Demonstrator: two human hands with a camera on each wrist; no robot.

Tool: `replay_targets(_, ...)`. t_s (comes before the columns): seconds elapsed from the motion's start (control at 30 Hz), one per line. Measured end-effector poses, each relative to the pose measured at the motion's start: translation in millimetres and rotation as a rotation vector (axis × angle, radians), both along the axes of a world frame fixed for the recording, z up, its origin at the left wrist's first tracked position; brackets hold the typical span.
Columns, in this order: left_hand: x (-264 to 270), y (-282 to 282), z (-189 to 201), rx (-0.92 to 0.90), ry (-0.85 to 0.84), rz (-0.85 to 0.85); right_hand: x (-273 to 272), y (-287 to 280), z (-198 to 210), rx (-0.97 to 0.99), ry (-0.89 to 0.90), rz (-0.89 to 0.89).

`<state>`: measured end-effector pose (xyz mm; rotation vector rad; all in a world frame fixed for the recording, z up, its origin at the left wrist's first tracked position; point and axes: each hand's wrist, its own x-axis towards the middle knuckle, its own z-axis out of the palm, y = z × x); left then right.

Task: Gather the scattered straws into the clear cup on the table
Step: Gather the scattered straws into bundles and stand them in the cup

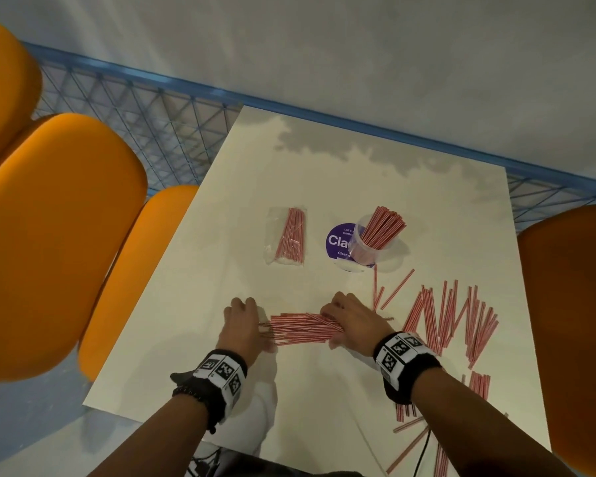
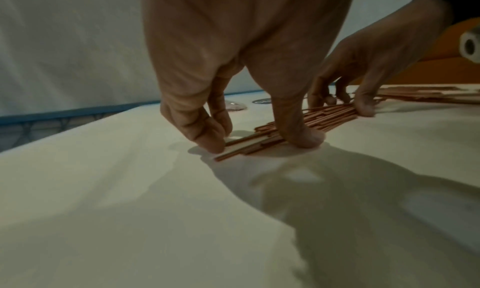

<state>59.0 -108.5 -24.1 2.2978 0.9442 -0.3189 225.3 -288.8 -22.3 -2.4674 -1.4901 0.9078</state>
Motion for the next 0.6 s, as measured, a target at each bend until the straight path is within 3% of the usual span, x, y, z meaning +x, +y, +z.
replay_targets(0.2, 4, -13, -5, -0.181, -0.115, 0.094, -2, 3, -3, 0.037, 0.025, -0.024)
replay_targets(0.3, 5, -17, -7, -0.216, -0.154, 0.051, -6, 5, -4, 0.046, 0.0, 0.009)
replay_targets(0.5, -8, -8, -12, 0.055, -0.116, -0.217, -6, 4, -3, 0.042, -0.134, 0.116)
replay_targets(0.6, -3, -14, -21, 0.084, -0.17, -0.317, -18, 11, -5, 0.063, -0.134, 0.135)
